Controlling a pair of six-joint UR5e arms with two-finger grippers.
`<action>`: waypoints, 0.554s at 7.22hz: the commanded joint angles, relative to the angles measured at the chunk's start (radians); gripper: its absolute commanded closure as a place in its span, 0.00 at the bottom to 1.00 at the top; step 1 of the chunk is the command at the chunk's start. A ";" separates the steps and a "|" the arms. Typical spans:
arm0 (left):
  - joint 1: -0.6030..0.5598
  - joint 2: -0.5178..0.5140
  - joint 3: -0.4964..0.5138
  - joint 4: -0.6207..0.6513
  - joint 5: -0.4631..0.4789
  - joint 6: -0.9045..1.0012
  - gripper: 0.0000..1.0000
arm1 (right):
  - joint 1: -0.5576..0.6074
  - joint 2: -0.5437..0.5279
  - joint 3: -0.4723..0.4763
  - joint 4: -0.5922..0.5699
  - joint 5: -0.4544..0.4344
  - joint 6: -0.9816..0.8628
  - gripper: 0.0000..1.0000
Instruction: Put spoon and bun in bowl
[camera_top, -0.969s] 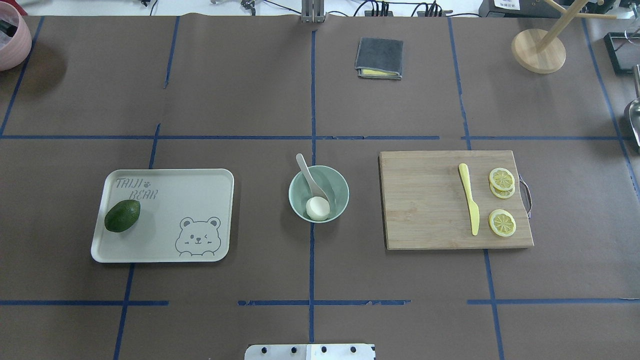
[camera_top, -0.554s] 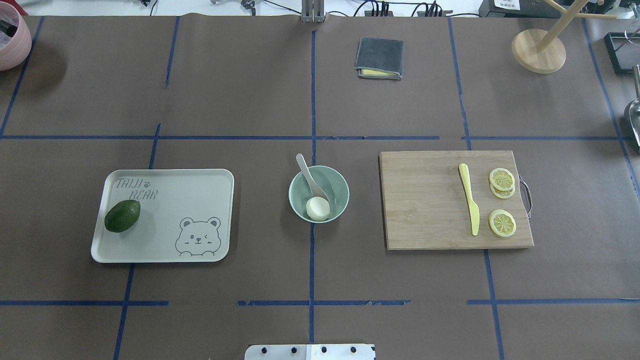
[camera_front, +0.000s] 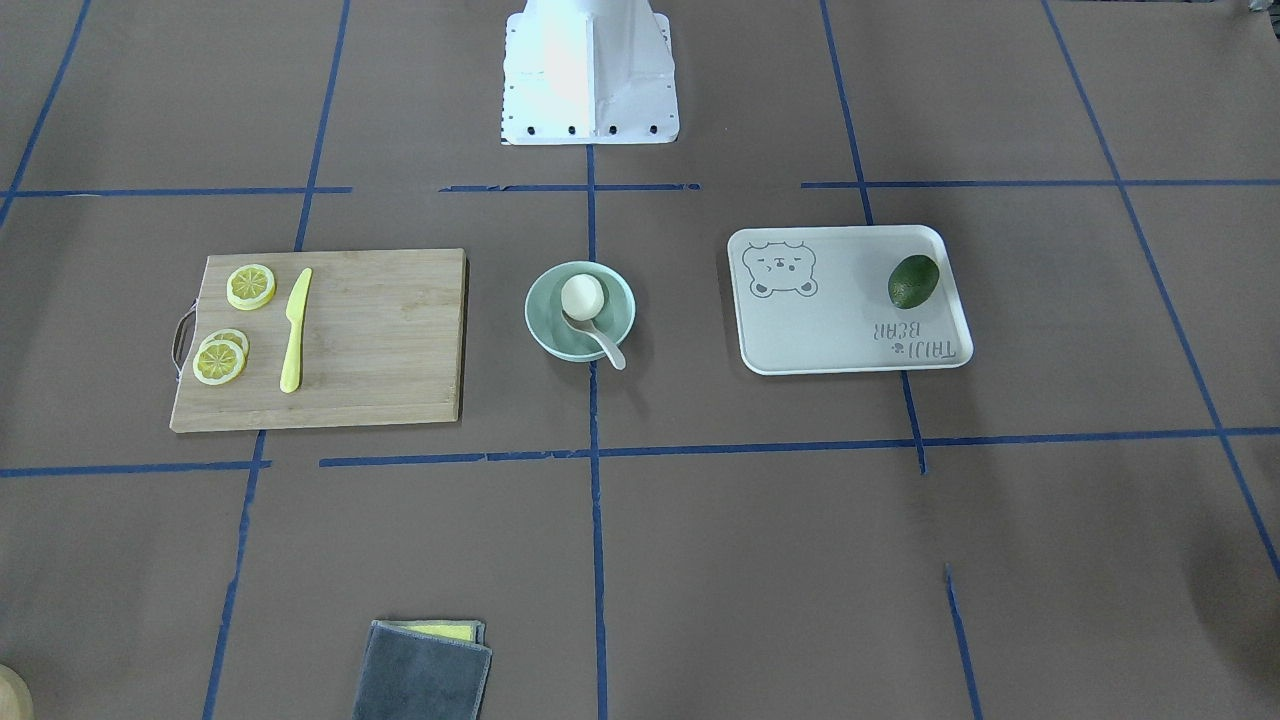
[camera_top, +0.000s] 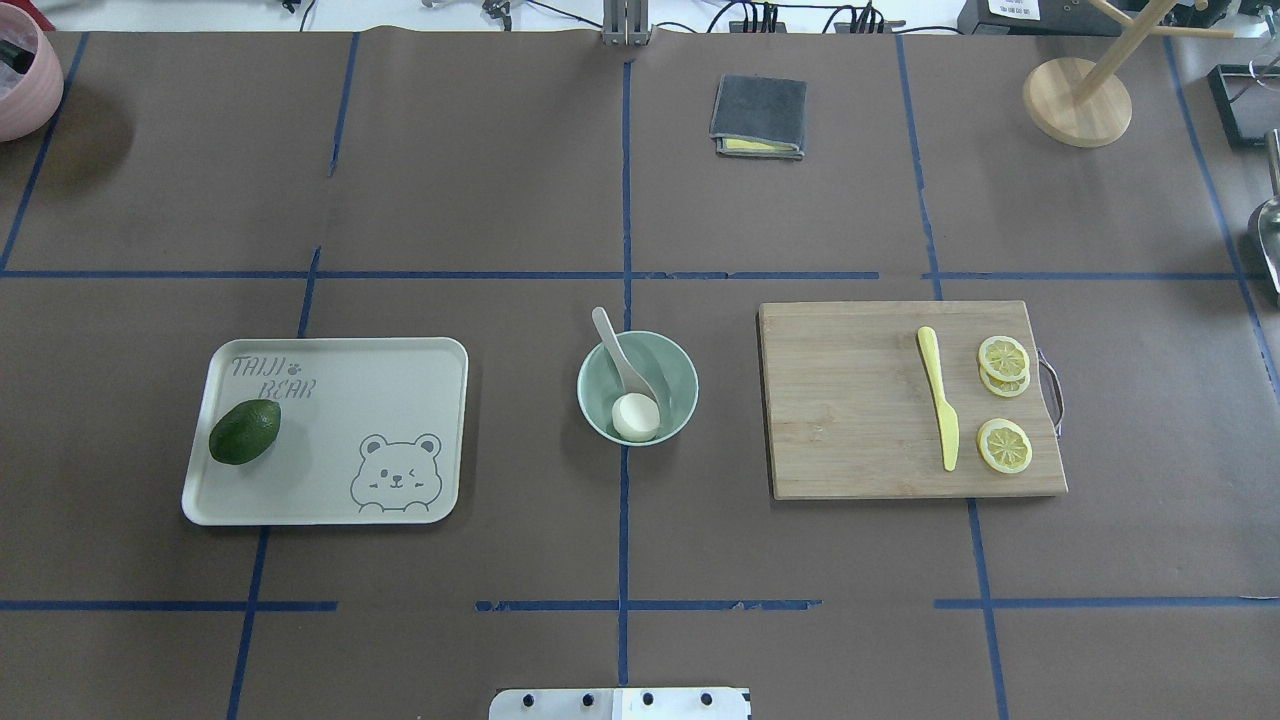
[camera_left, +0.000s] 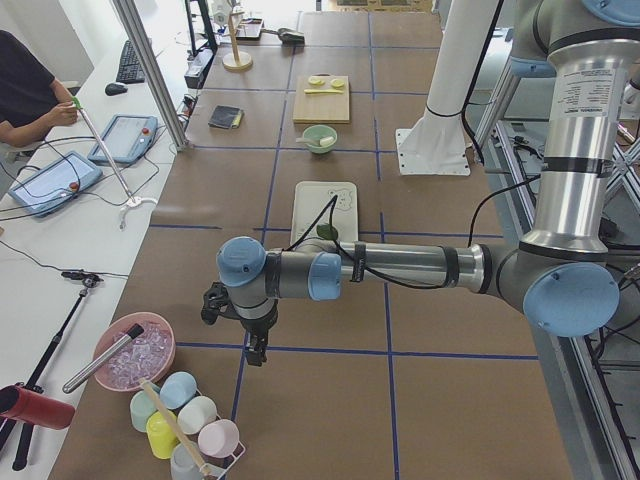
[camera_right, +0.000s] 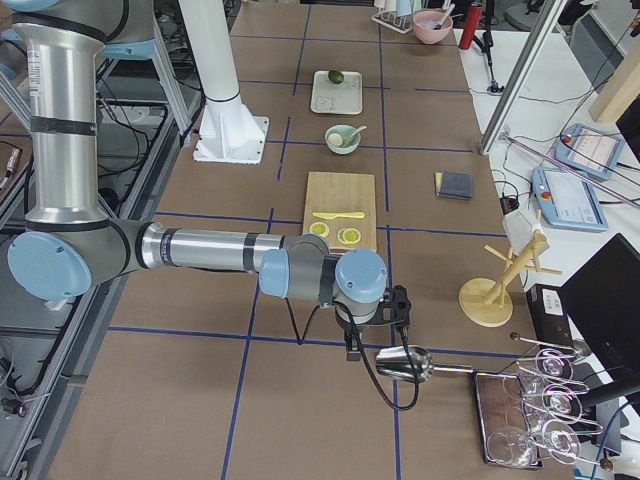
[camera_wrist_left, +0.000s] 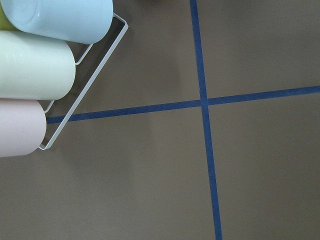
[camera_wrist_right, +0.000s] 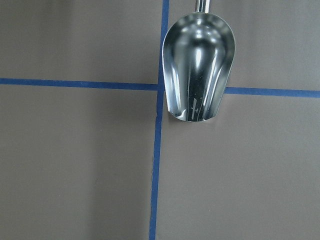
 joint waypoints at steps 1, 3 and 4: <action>-0.001 0.000 -0.001 0.000 0.000 0.000 0.00 | 0.000 -0.001 0.001 0.023 -0.001 0.001 0.00; 0.001 -0.002 -0.001 0.002 0.000 -0.002 0.00 | 0.000 -0.002 0.002 0.023 -0.001 0.003 0.00; 0.001 -0.002 -0.001 0.000 0.000 -0.002 0.00 | 0.000 -0.002 0.004 0.023 0.000 0.003 0.00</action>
